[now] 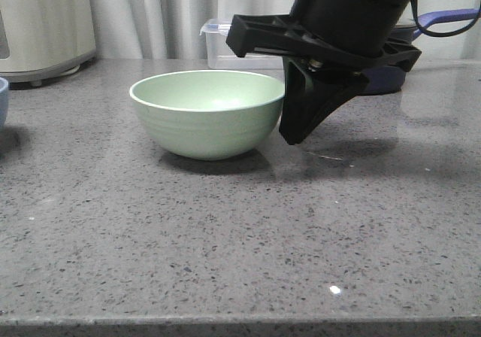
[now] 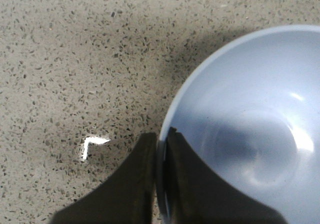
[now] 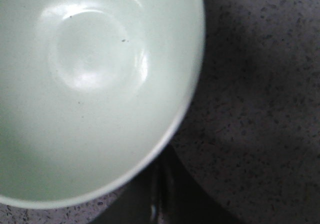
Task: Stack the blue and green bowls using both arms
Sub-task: 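Grasp the rim of the light blue bowl with the left gripper, then carry the blue bowl with the left gripper and lower it into the green bowl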
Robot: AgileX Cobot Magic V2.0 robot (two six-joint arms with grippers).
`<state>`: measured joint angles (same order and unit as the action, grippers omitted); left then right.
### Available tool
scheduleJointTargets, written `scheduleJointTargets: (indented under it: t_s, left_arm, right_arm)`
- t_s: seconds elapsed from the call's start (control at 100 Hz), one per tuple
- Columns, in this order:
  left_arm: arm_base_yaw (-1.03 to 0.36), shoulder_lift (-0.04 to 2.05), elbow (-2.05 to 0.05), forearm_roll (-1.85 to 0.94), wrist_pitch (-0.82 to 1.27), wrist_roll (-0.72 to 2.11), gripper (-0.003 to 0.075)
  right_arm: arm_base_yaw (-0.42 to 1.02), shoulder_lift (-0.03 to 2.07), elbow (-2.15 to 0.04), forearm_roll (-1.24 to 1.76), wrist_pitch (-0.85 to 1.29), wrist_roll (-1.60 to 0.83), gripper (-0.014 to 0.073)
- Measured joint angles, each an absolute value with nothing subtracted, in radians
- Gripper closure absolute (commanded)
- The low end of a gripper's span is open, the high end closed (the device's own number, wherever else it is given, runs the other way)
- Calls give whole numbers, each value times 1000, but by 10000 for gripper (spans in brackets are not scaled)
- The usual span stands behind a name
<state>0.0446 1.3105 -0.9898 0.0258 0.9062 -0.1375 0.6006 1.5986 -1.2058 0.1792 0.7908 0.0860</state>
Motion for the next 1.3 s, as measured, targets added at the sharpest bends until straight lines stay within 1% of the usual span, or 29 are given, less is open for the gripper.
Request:
scheduleJointTargets:
  t_s: [0.13, 0.27, 0.35, 0.64, 0.76, 0.94, 1.16, 1.3]
  left_arm:
    - [45, 1311, -1022, 0, 939, -112, 741]
    - [45, 1313, -1079, -94, 962, -32, 741]
    - [22, 1313, -1113, -122, 974, 0, 741]
    - [-155, 1346, -1262, -140, 1022, 19, 741]
    - [-218, 1422, -1367, -142, 1087, 20, 741]
    - [-315, 1535, -1498, -140, 1121, 20, 741]
    - [-390, 1637, -1599, -144, 1161, 20, 741]
    - [-421, 1671, -1623, -144, 1167, 23, 741]
  right_arm:
    - [601, 1599, -1206, 179, 791, 86, 639]
    - [601, 1600, -1206, 179, 791, 86, 639]
    - [601, 1600, -1206, 179, 791, 86, 639]
    - [601, 1600, -1206, 179, 791, 86, 639]
    - [601, 1600, -1206, 179, 791, 86, 639]
    - [601, 1600, -1206, 179, 791, 86, 639]
    - [601, 1600, -1206, 179, 791, 86, 639]
    - [601, 1600, -1206, 179, 791, 86, 639]
